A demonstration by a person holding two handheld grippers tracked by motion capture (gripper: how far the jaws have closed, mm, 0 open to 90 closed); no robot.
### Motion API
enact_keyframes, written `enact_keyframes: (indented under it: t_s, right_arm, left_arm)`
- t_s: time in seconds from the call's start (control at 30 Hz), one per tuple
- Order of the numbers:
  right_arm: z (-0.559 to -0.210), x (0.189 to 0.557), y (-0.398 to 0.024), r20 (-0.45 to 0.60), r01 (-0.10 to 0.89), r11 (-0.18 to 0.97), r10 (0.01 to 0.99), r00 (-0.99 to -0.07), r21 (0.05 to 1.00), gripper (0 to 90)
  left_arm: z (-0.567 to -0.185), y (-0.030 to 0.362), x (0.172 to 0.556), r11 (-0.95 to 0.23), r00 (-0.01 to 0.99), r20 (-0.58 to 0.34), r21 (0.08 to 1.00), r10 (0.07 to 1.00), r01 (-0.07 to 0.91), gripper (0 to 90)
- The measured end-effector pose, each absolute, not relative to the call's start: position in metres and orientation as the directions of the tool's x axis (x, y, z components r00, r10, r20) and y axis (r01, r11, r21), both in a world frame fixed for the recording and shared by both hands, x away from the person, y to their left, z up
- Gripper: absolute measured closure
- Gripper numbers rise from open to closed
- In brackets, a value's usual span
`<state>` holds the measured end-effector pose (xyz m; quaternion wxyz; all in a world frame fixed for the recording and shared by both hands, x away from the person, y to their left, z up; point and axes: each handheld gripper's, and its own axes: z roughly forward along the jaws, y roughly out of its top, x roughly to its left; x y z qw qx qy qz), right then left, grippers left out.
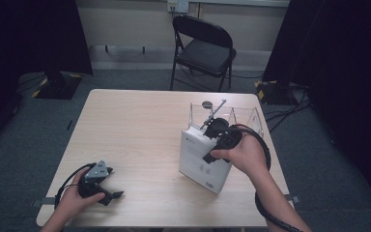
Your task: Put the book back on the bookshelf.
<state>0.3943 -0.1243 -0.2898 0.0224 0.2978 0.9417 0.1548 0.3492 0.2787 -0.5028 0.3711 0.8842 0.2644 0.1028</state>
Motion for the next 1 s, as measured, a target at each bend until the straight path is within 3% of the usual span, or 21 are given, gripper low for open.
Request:
enact_keyframes:
  t_s: [1.0]
  right_arm:
    - [-0.286,0.387,-0.165,0.056,0.608,0.729,0.625,-0.778,0.314,51.7]
  left_arm:
    - [-0.503,0.279,0.349,-0.590,0.841,-0.011,0.708,0.541,0.389,0.0]
